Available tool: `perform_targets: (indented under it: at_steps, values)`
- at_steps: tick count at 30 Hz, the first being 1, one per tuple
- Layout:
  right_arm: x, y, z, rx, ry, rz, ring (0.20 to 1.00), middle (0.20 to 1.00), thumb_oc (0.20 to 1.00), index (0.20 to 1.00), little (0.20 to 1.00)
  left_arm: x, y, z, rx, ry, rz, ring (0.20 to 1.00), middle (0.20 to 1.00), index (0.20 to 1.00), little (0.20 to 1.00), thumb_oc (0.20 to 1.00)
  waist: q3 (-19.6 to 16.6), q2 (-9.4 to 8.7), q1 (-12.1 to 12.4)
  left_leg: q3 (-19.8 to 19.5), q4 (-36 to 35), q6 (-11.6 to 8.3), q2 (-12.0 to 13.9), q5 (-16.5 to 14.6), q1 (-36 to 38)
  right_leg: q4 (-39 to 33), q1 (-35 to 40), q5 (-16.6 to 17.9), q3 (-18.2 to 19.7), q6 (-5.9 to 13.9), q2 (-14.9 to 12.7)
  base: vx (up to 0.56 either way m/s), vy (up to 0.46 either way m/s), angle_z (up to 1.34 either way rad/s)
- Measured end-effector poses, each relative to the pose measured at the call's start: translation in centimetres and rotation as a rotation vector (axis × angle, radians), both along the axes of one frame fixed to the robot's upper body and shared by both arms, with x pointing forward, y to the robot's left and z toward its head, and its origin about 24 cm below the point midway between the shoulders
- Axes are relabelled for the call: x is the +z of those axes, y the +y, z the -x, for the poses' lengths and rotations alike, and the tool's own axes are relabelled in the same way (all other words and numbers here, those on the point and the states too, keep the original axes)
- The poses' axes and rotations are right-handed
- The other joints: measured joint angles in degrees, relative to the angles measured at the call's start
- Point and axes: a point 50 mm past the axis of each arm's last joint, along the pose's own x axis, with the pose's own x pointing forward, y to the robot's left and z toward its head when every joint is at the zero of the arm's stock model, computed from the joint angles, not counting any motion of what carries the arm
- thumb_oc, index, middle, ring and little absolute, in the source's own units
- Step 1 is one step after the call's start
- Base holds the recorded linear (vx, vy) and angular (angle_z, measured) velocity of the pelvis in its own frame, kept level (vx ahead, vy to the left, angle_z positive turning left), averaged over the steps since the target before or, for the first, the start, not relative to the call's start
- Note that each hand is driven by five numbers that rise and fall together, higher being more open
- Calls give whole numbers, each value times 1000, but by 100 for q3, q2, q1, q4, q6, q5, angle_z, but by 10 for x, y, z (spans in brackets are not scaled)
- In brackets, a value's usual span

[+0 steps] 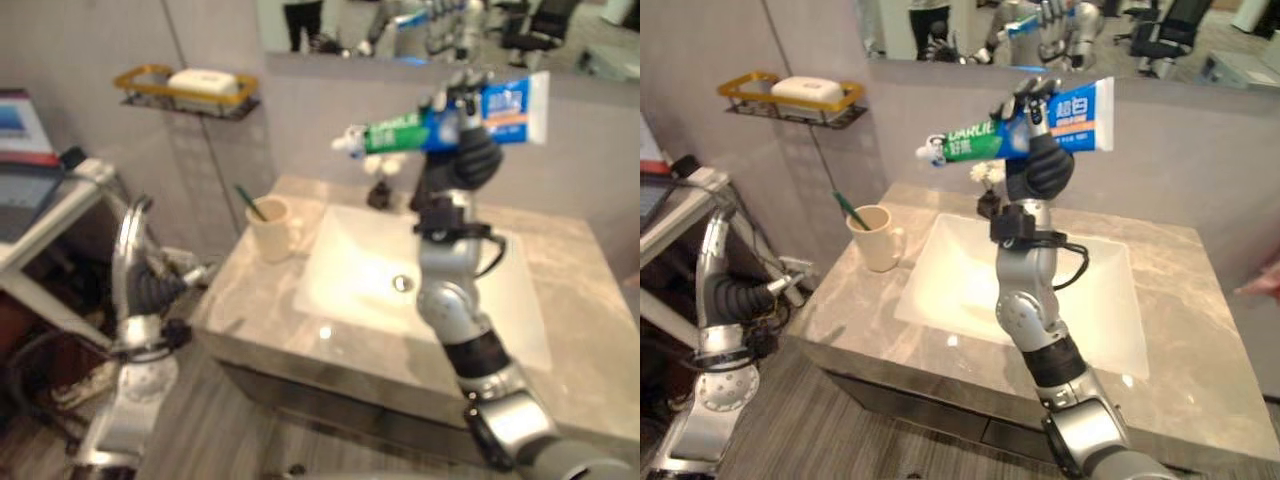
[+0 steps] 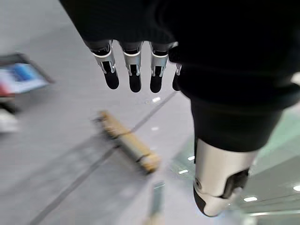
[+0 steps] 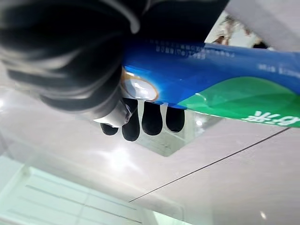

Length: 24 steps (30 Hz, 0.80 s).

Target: Put brush and paste in cup on sink, flatten towel.

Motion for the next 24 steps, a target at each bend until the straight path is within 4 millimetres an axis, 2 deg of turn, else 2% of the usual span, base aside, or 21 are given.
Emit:
perform_targets:
  at_steps: [2, 7, 8, 11, 16, 18, 20, 23, 24]
  values:
    - [-3, -5, -3, -22, 16, 24, 200, 200, 200, 200, 200, -16, 0, 5, -21, 101, -6, 1000, 1000, 1000, 1000, 1000, 45, -32, 95, -159, 0, 2, -9, 54, -90, -1, -22, -26, -159, -1, -11, -14, -3, 42]
    - [-6, -6, -7, -31, 38, 49, 200, 200, 200, 200, 200, -38, -8, 8, -82, 222, 66, 1000, 1000, 1000, 1000, 1000, 170, -56, 257, -353, 0, -15, -27, 83, -162, 1, -8, -63, -364, 7, -10, -1, 10, 24]
    - [-5, -6, -8, -33, 39, 53, 200, 200, 200, 200, 200, -59, -9, 12, -98, 337, 68, 1000, 1000, 1000, 1000, 1000, 185, -50, 258, -408, 1, -12, -38, 88, -187, 1, -11, -78, -417, 7, -26, 22, 24, 17]
    - [-2, -7, -14, -49, 50, 68, 200, 200, 200, 200, 200, -91, 1, 22, -67, 517, 59, 1000, 1000, 1000, 1000, 1000, 240, -80, 264, -494, 0, -15, -56, 92, -222, 2, -6, -109, -489, 1, -35, 15, 22, 14]
    - [-2, -12, -19, -76, 73, 77, 200, 200, 200, 200, 200, -117, 10, 38, 9, 641, 87, 1000, 1000, 1000, 1000, 1000, 319, -63, 291, -625, 3, -19, -106, 108, -228, 0, 42, -160, -641, 33, -79, 23, 25, 15]
    - [-2, -11, -19, -73, 77, 79, 200, 200, 200, 200, 200, -121, 11, 40, 18, 656, 96, 1000, 1000, 1000, 1000, 1000, 333, -52, 309, -629, 3, -19, -123, 108, -226, 1, 57, -175, -658, 52, -87, 33, 38, 12]
    - [-3, -10, -20, -69, 80, 83, 200, 200, 200, 200, 200, -135, 14, 46, 56, 714, 127, 1000, 1000, 1000, 1000, 1000, 338, -45, 311, -632, 3, -18, -137, 107, -222, 0, 64, -183, -666, 62, -101, 20, 34, 3]
    - [-6, -12, -23, -78, 103, 104, 200, 200, 200, 200, 200, -147, 16, 51, 57, 795, 110, 1000, 1000, 1000, 1000, 1000, 344, -54, 301, -627, 3, -18, -140, 106, -222, -1, 61, -183, -659, 62, -106, 10, 21, 0]
    - [-9, -14, -27, -89, 127, 158, 200, 200, 200, 200, 200, -150, 13, 52, 23, 824, 53, 1000, 1000, 1000, 1000, 1000, 353, -57, 310, -627, 2, -18, -140, 105, -224, 0, 61, -183, -660, 62, -107, 20, 34, 0]
